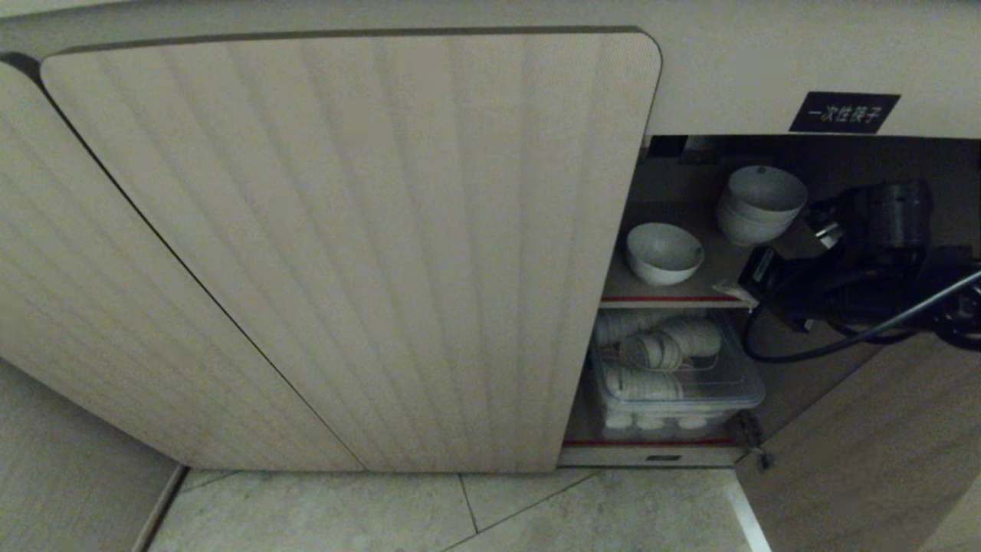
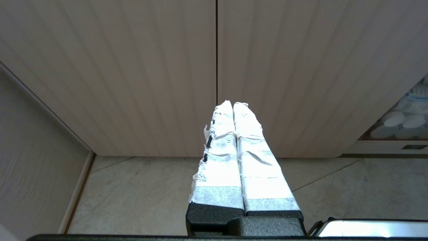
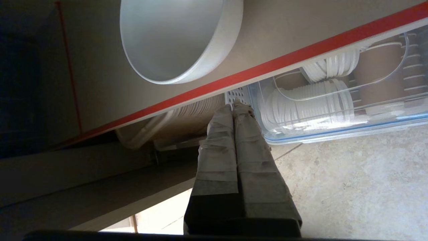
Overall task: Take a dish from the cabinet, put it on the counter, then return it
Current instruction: Take the bowl from the cabinet
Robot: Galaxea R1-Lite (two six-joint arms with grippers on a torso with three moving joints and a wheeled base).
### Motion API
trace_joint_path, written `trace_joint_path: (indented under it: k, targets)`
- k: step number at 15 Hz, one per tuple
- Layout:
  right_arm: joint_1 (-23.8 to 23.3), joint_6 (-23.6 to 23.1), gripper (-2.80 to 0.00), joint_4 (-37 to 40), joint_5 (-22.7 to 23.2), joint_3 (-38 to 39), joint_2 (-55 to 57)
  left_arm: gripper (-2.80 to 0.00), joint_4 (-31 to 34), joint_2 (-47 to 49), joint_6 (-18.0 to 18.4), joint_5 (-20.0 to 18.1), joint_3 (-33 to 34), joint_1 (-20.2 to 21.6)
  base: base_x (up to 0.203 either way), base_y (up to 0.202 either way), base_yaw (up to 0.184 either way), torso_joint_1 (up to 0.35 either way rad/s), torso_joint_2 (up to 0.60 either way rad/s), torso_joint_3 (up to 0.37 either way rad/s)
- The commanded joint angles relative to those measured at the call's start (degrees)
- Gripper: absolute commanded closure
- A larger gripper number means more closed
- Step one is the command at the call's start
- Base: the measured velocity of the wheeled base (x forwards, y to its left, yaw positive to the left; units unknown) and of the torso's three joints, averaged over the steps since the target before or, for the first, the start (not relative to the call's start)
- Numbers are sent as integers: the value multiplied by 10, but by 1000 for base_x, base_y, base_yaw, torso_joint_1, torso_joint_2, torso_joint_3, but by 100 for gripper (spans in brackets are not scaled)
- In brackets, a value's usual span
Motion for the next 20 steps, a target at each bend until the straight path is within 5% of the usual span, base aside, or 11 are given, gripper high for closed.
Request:
trace_joint_path:
  k: [1, 15, 16, 20]
  targets:
    - [-1, 2, 0, -1, -1, -1, -4, 0, 0, 0, 0, 0, 0, 0, 0, 0, 0, 0, 0, 0]
    - [-18, 1, 0, -1, -1, -26, 1, 0, 0, 0, 0, 0, 0, 0, 0, 0, 0, 0, 0, 0]
    - [-18, 1, -280, -1, -2, -26, 2, 0, 0, 0, 0, 0, 0, 1, 0, 0, 0, 0, 0, 0]
    - [-18, 1, -280, 0, -12, -30, 13, 0, 0, 0, 0, 0, 0, 0, 0, 0, 0, 0, 0, 0]
